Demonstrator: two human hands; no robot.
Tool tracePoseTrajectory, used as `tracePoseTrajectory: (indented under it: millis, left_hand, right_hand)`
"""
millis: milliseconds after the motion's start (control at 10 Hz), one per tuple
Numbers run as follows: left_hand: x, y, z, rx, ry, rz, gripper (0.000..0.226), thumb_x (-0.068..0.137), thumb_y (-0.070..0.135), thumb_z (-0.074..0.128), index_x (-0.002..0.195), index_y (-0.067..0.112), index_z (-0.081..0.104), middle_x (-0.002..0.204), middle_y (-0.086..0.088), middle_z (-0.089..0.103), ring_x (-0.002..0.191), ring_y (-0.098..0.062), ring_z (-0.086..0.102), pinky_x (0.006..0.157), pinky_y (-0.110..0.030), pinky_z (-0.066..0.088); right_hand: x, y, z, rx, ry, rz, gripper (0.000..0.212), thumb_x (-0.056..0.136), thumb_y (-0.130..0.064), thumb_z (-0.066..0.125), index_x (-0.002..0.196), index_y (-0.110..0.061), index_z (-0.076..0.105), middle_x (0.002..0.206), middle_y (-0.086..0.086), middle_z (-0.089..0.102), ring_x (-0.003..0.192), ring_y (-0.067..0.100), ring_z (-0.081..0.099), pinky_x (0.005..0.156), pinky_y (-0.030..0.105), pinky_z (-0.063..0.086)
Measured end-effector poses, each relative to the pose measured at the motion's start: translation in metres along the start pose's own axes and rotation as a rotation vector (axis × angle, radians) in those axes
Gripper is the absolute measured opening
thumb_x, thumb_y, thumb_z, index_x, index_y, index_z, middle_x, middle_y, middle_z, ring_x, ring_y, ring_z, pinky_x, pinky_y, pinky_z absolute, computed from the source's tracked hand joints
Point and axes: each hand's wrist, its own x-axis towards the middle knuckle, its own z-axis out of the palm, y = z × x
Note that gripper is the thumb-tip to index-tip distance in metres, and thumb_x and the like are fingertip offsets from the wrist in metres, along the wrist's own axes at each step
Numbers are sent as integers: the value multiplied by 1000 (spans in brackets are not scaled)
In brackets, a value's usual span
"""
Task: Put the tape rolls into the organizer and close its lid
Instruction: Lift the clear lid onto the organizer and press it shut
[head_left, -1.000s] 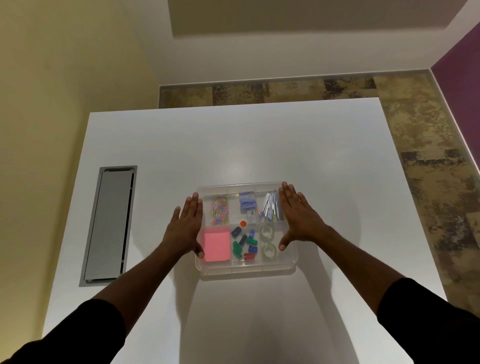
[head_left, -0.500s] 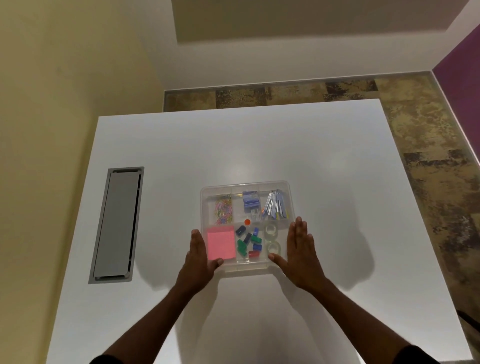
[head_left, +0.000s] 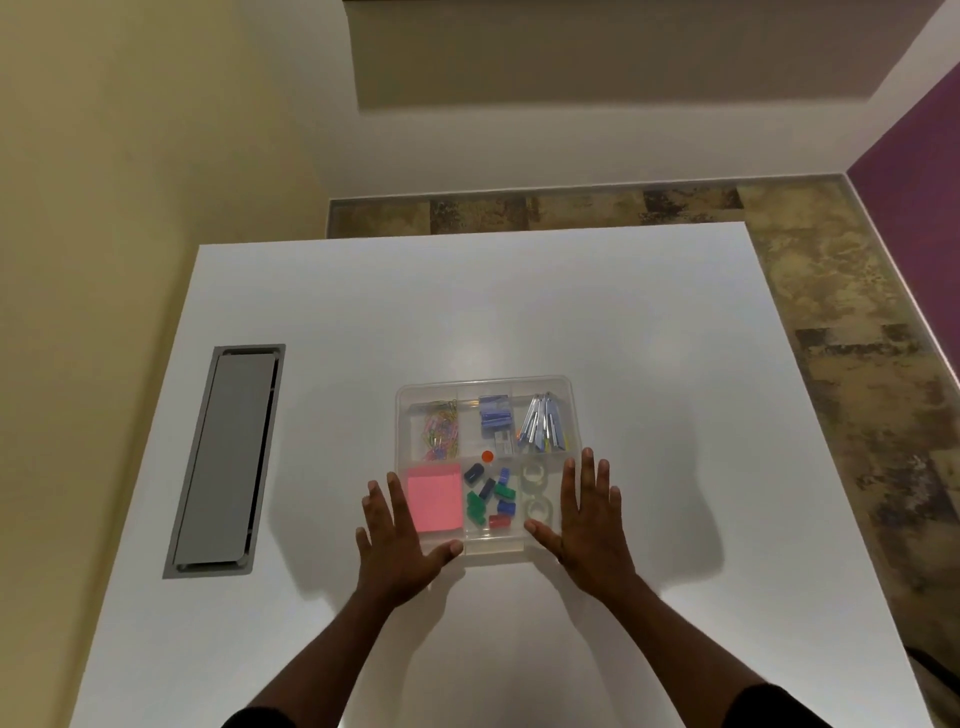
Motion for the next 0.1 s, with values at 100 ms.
tracePoseTrajectory:
  millis: [100]
  left_hand:
    - [-7,1,1,66,51,15,148,77,95,54,157,16,-43,170,-17,-43,162,-43,-31,135,-65,-1]
  right_hand:
    - [-3,-2,-2,-18,11,13,116,95,-85,34,166,-13,-22,171,11,-38,162,35,-30,136,60,0]
